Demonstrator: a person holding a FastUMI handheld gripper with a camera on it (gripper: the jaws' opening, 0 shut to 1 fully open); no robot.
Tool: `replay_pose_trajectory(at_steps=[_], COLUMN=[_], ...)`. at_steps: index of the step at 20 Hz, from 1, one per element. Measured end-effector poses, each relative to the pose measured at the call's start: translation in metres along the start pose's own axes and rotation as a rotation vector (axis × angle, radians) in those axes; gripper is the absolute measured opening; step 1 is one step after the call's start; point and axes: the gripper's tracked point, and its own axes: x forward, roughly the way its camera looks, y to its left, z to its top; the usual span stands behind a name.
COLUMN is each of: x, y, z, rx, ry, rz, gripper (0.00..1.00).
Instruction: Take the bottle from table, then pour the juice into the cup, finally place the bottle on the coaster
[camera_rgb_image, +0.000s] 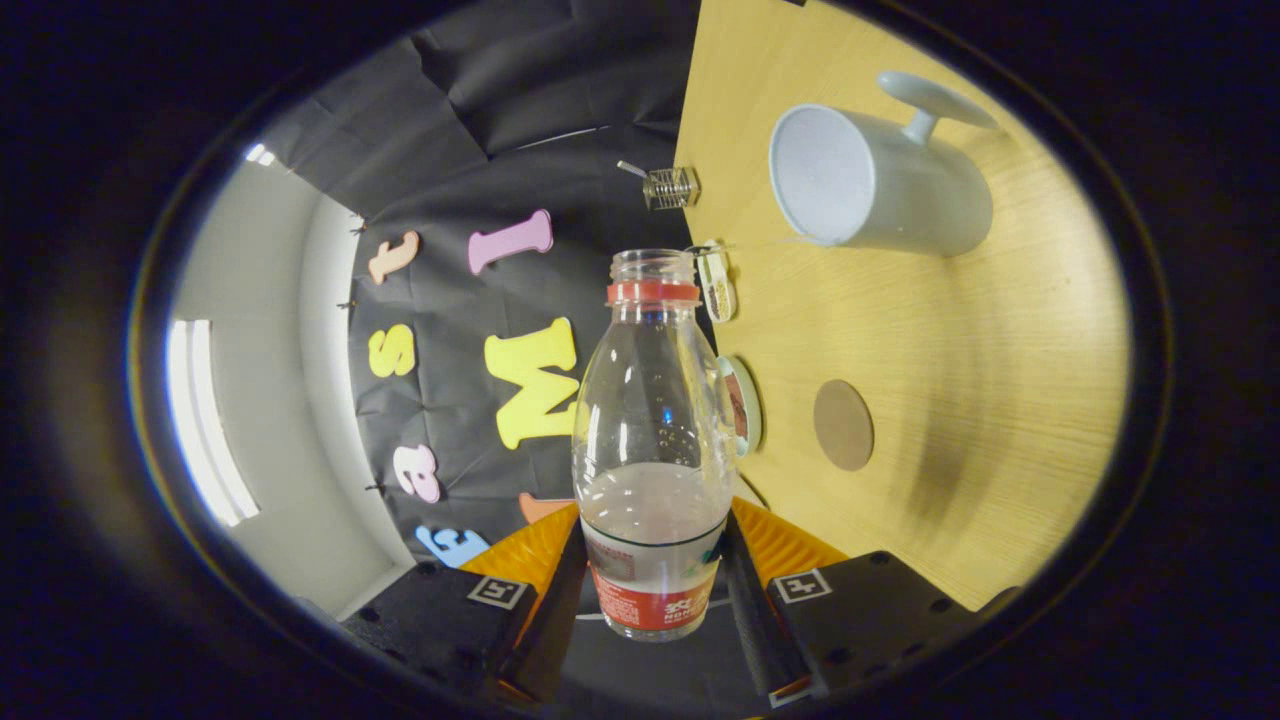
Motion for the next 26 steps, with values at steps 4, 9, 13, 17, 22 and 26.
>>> replay_pose_trajectory(at_steps=[4, 9, 13, 17, 22, 26], x=[0.0, 0.002, 0.005, 0.008, 0.01, 0.011], y=[0.002, 0.003, 0.004, 0.01, 0.015, 0.02], z=[0.001, 0.003, 0.006, 0.008, 0.008, 0.007], rx=[0.028, 0.045, 0.059, 0.076, 0.106, 0.13], ry=[-0.011, -0.019, -0.025, -0.029, -0.031, -0.032], rz=[0.002, 0.001, 0.005, 0.012, 0.02, 0.019], gripper=[0.74, 0.74, 0.74, 0.74, 0.74, 0.74])
